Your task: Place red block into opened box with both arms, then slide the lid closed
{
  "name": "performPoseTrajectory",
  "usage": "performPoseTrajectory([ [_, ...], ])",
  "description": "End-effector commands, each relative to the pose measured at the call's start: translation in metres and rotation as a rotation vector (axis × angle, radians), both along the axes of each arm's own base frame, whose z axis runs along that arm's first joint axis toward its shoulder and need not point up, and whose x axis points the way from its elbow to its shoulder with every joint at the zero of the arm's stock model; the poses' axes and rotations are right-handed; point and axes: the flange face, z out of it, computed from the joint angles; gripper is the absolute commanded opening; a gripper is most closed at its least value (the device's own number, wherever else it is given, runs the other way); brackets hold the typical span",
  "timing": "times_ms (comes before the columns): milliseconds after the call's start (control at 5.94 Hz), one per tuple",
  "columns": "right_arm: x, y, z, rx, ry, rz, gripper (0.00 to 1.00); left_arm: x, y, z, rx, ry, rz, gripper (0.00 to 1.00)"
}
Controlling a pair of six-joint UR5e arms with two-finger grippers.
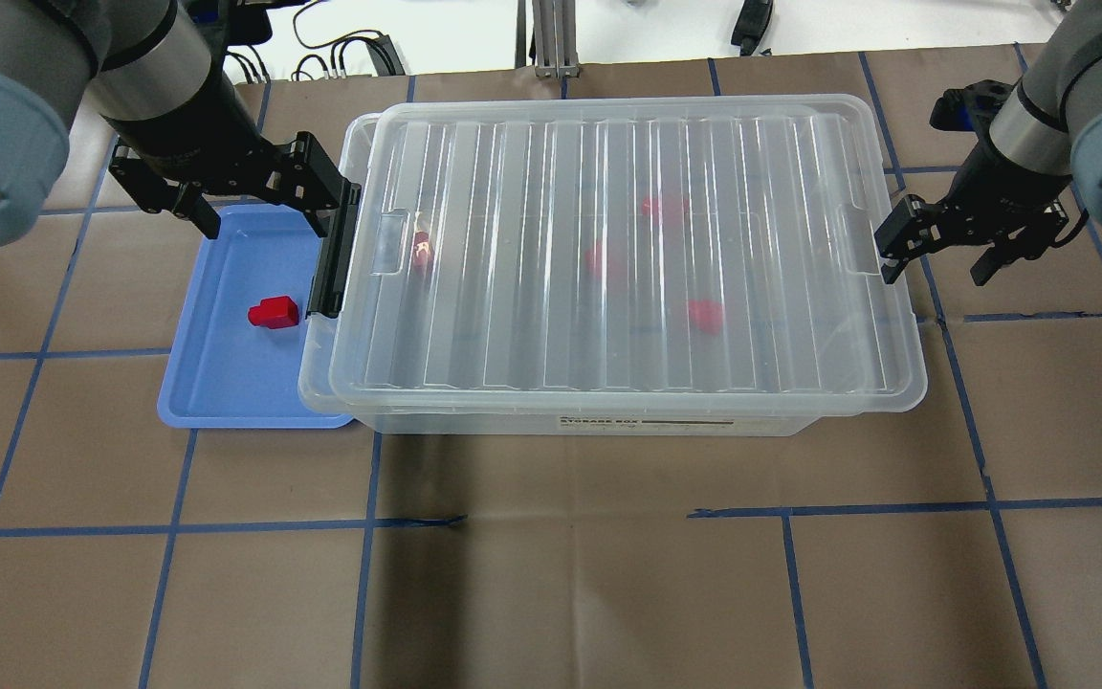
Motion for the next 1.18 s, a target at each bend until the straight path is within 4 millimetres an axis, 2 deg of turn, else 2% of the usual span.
performPoseTrajectory([
  [0, -0.005, -0.017, -0.005, -0.091, 0.021, 0.084, 1.00, 0.003, 0.000, 0.001, -0.002, 0.001, -0.016, 0.98],
  [168, -0.005, -0.017, -0.006, -0.087, 0.021, 0.088, 1.00, 0.003, -0.001, 0.001, 0.000, 0.000, -0.027, 0.98],
  [337, -0.008, -0.018, -0.005, -0.088, 0.033, 0.117, 1.00, 0.006, -0.003, 0.000, 0.005, -0.003, -0.115, 0.98],
  [505, -0.014, -0.018, -0.006, -0.087, 0.041, 0.187, 1.00, 0.018, -0.007, -0.003, 0.017, -0.009, -0.222, 0.98],
  [674, -0.020, -0.016, -0.005, -0.066, 0.093, 0.215, 1.00, 0.036, -0.010, -0.006, 0.033, -0.015, -0.358, 0.98],
  [842, -0.031, -0.014, -0.004, -0.038, 0.154, 0.210, 1.00, 0.055, -0.014, -0.020, 0.064, -0.013, -0.520, 0.98],
  [1011, -0.059, -0.010, -0.005, -0.027, 0.156, 0.204, 1.00, 0.077, -0.027, -0.038, 0.093, -0.009, -0.677, 0.97],
])
